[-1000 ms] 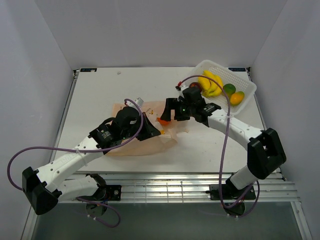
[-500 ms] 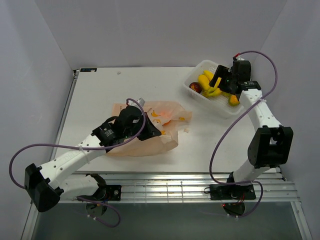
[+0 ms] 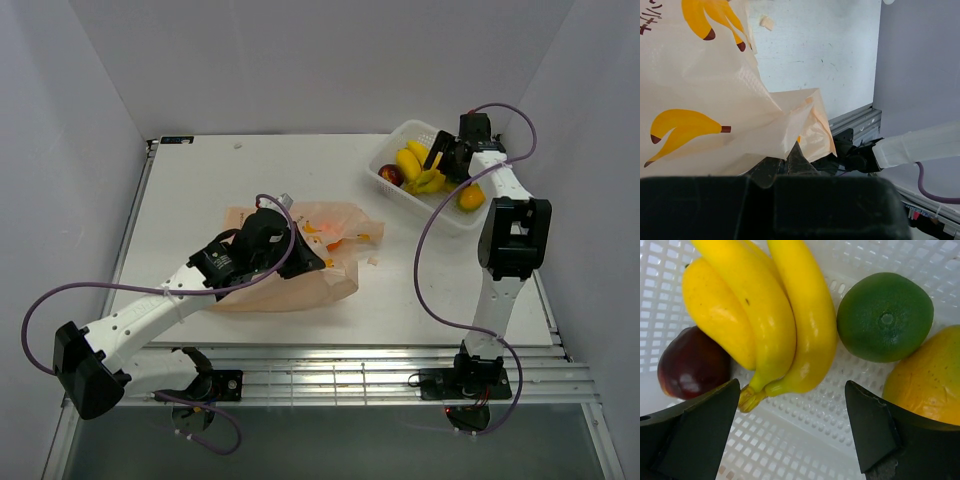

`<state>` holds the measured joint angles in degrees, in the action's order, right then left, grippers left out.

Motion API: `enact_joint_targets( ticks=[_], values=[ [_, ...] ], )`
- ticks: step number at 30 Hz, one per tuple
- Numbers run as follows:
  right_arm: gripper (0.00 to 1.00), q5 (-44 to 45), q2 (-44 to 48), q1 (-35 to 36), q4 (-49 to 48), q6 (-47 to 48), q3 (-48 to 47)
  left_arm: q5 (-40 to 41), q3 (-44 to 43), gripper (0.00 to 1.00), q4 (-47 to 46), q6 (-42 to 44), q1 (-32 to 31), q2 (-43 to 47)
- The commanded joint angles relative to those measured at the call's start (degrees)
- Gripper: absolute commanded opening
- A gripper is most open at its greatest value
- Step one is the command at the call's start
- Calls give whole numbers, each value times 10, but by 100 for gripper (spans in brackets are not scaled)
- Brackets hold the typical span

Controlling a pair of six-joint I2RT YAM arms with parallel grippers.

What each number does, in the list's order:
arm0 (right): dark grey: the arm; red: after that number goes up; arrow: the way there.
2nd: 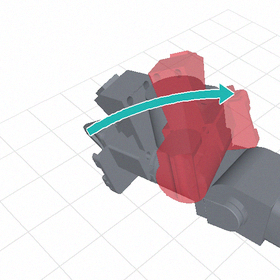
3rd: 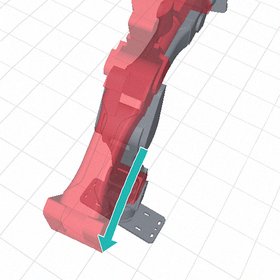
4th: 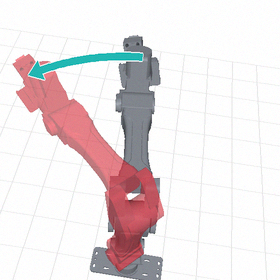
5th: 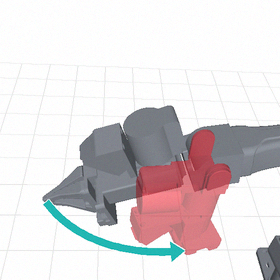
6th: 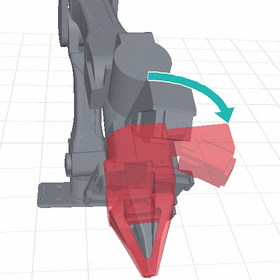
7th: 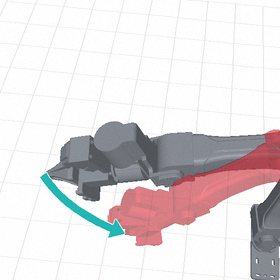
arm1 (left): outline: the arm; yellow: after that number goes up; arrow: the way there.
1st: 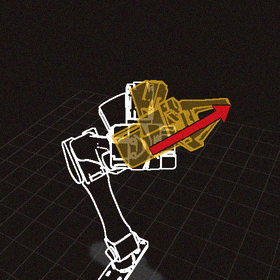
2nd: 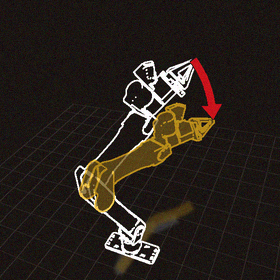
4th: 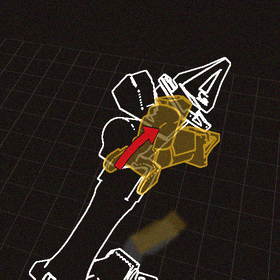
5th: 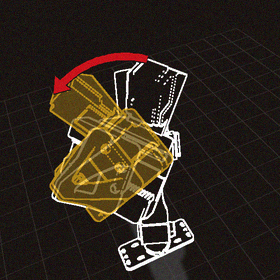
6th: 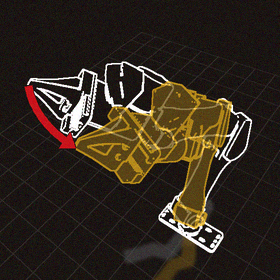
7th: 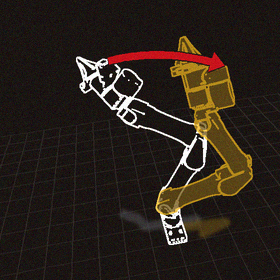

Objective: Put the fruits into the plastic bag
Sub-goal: Place the fake fruit in the plastic bag, then pick up the fake fruit from the bin.

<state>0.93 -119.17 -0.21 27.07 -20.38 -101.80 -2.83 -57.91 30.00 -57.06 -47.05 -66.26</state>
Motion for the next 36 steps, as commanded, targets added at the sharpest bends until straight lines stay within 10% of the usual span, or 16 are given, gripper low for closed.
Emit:
enact_joint_targets(
  ticks=[1, 21, 25, 33, 36],
  values=[
    [90, 12, -17, -8, 9, -9, -45, -1, -24, 0, 0, -3, -2, 10],
    [98, -70, -98, -4, -46, -53, -32, -10, -64, 0, -13, 9, -2, 19],
    [54, -80, -75, -4, -63, -50, -20, -8, -66, 0, -13, 11, -2, 18],
    [10, -37, 34, -6, -75, -21, -2, -3, -34, 0, -15, 0, -2, 17],
    [9, -17, 75, -7, -76, -10, 19, -11, -27, 0, -17, -2, -2, 15]
  ],
)
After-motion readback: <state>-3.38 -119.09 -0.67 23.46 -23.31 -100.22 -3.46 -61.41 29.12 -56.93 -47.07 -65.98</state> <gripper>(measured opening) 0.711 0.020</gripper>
